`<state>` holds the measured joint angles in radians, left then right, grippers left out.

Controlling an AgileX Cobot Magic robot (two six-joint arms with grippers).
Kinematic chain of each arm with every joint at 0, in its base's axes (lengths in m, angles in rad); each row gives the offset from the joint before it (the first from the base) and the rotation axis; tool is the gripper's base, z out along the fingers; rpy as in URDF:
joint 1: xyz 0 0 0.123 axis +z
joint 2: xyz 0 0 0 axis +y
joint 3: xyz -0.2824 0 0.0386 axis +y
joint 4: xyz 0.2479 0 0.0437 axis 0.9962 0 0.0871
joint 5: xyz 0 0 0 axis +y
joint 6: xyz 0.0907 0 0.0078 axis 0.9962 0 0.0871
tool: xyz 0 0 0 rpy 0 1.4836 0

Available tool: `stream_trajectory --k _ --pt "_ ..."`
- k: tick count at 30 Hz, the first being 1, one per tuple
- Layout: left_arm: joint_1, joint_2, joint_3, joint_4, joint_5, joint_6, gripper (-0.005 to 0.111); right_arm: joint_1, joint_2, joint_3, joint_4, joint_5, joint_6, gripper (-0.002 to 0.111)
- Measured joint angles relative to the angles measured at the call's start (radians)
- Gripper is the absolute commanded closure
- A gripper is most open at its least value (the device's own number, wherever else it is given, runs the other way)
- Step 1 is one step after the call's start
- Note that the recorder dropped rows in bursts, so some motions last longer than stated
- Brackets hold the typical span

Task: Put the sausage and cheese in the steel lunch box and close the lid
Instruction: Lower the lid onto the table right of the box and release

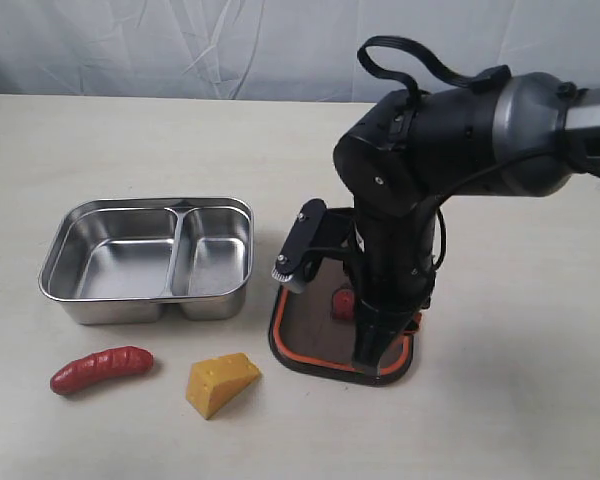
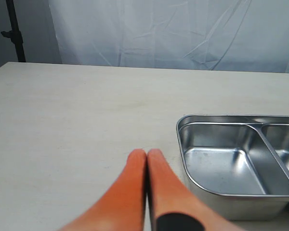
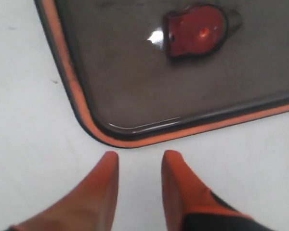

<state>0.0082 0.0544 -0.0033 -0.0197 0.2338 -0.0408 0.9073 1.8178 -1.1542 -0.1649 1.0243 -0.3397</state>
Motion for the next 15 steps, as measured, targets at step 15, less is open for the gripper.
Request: stream_trajectory --k 15 --pt "0.000 0.000 0.000 0.000 0.000 0.000 0.106 0.000 -0.226 0.032 0.316 -0.280 0.065 0.108"
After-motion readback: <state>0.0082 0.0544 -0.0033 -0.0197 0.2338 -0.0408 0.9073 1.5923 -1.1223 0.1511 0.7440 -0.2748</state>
